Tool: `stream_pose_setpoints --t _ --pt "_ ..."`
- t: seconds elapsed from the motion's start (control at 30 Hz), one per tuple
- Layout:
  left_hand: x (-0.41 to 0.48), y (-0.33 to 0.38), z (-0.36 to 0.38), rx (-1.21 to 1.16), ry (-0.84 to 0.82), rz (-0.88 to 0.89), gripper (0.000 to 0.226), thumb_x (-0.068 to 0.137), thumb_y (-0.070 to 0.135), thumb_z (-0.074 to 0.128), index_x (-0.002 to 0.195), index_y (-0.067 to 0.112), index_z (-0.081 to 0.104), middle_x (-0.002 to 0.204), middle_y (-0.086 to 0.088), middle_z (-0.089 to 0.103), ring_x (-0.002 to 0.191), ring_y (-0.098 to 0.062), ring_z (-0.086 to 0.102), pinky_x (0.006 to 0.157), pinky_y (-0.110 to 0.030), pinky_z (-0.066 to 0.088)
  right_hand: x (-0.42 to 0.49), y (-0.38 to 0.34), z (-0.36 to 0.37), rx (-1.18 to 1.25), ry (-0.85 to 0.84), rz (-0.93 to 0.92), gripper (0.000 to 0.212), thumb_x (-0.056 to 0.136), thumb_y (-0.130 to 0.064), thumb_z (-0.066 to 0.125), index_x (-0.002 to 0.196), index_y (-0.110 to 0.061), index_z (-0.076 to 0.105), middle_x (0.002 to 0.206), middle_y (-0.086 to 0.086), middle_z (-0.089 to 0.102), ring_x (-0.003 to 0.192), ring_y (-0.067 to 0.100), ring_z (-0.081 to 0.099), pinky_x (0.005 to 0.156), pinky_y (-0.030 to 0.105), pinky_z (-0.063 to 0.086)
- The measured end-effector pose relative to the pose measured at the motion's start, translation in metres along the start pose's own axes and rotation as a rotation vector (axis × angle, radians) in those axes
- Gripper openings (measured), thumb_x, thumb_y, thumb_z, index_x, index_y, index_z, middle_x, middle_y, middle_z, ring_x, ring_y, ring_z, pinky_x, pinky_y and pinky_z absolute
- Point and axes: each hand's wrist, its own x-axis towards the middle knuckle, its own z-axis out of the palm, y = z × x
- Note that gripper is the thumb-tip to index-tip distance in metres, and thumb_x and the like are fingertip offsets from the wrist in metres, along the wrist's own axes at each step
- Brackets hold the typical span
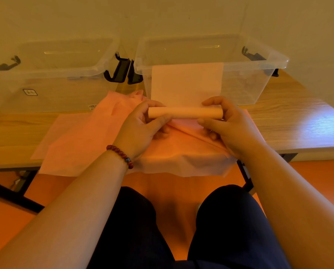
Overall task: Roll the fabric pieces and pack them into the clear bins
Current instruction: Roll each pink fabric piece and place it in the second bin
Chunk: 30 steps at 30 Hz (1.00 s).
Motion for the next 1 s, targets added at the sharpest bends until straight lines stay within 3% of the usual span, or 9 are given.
stream_pose_setpoints --t 0.17,0.3,0.43,0.63,0.77,0.83,1.0 --pt "-0.0001 0.0004 0.0003 -0.031 -0.016 0.000 0.032 0.085 0.002 0.065 0.102 0.027 0.057 0.087 0.003 0.065 0.067 -0.008 0.067 0.063 -0.022 0.057 -0.0020 -0.0017 0.0003 -0.030 0.013 -0.031 0.007 0.092 -0.019 0.065 0.096 -0.014 0.063 0.065 -0.003 0.066 0.055 0.007 0.058 0.054 0.020 0.048" --pt "0.0007 -0.0006 -0.0007 -0.021 -0.011 -0.008 0.024 0.087 0.005 0.064 0.098 0.025 0.058 0.079 0.007 0.067 0.067 -0.009 0.067 0.062 -0.024 0.057 -0.0012 -0.0021 0.0018 -0.031 0.014 -0.024 0.008 0.093 -0.025 0.063 0.097 -0.019 0.064 0.073 -0.003 0.072 0.066 0.012 0.066 0.060 0.021 0.053" --pt "0.0012 -0.0018 -0.0002 0.018 -0.003 -0.005 0.014 0.088 0.012 0.064 0.095 0.023 0.058 0.072 0.012 0.070 0.066 -0.009 0.067 0.064 -0.026 0.058 0.0001 0.0001 0.0000 0.016 -0.007 0.005 0.029 0.084 -0.014 0.073 0.105 -0.029 0.060 0.068 0.003 0.069 0.060 0.014 0.064 0.063 0.026 0.054" --pt "0.0002 -0.0008 -0.0001 -0.026 -0.022 -0.004 0.032 0.085 0.003 0.066 0.103 0.028 0.057 0.089 0.001 0.066 0.070 -0.009 0.068 0.063 -0.022 0.057 -0.0021 -0.0008 0.0012 0.012 0.005 -0.038 0.005 0.091 -0.018 0.066 0.093 -0.015 0.062 0.068 -0.003 0.069 0.063 0.014 0.064 0.059 0.022 0.052" --pt "0.0004 -0.0006 -0.0001 0.007 -0.025 -0.003 0.021 0.087 0.008 0.064 0.099 0.023 0.058 0.081 0.005 0.066 0.067 -0.007 0.066 0.062 -0.023 0.057 -0.0011 0.0002 -0.0008 0.047 -0.002 -0.022 0.012 0.086 -0.016 0.071 0.095 -0.020 0.063 0.073 0.001 0.071 0.069 0.019 0.067 0.067 0.031 0.055" --pt "0.0006 -0.0004 -0.0002 0.019 -0.022 -0.002 0.016 0.088 0.010 0.064 0.097 0.022 0.059 0.076 0.008 0.066 0.065 -0.007 0.066 0.061 -0.022 0.057 -0.0007 0.0011 -0.0019 0.055 -0.007 -0.015 0.020 0.083 -0.012 0.074 0.095 -0.023 0.061 0.068 0.001 0.069 0.064 0.017 0.065 0.065 0.029 0.055" --pt "-0.0009 -0.0003 0.0009 0.033 -0.011 0.009 0.010 0.088 0.015 0.063 0.096 0.020 0.060 0.077 0.004 0.067 0.065 -0.006 0.067 0.059 -0.019 0.054 -0.0008 0.0018 -0.0008 0.031 0.016 -0.039 0.008 0.088 -0.018 0.069 0.092 -0.013 0.064 0.070 0.000 0.070 0.064 0.015 0.065 0.061 0.027 0.054"
